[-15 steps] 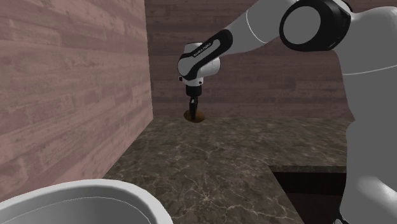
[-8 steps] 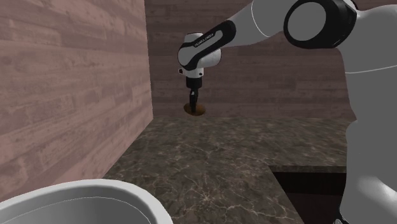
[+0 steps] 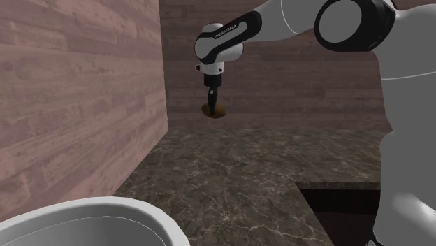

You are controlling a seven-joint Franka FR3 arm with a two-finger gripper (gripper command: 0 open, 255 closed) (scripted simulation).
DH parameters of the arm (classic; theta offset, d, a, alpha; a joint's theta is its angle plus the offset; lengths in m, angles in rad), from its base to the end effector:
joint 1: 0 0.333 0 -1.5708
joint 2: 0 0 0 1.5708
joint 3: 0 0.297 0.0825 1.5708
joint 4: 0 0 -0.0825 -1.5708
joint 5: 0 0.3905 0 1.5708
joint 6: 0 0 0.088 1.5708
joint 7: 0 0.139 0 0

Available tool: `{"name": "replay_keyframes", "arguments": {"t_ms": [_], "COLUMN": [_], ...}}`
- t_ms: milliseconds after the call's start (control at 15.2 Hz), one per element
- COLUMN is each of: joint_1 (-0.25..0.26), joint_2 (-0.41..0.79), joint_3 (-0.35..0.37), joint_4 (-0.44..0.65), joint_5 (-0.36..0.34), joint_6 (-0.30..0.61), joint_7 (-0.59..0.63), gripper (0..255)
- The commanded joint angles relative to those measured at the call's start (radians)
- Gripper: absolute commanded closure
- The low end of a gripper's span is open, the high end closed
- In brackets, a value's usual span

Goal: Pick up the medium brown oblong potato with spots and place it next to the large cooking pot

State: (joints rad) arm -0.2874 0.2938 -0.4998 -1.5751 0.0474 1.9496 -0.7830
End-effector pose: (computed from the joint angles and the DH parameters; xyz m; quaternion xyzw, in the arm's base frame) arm 0.4871 -0.4427 0.4470 0.9972 0.0035 0.0083 0.0740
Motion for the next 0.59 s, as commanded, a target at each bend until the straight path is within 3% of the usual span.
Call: {"name": "replay_keyframes", "arguments": {"t_ms": [0, 528], "joint_1": [-0.001, -0.010], "joint_2": [-0.001, 0.003], "joint_3": [-0.001, -0.004], "joint_4": [0.024, 0.137], "joint_5": [0.000, 0.002], "joint_6": [-0.025, -0.134], "joint_7": [-0.001, -0.007], "gripper": [255, 255]}}
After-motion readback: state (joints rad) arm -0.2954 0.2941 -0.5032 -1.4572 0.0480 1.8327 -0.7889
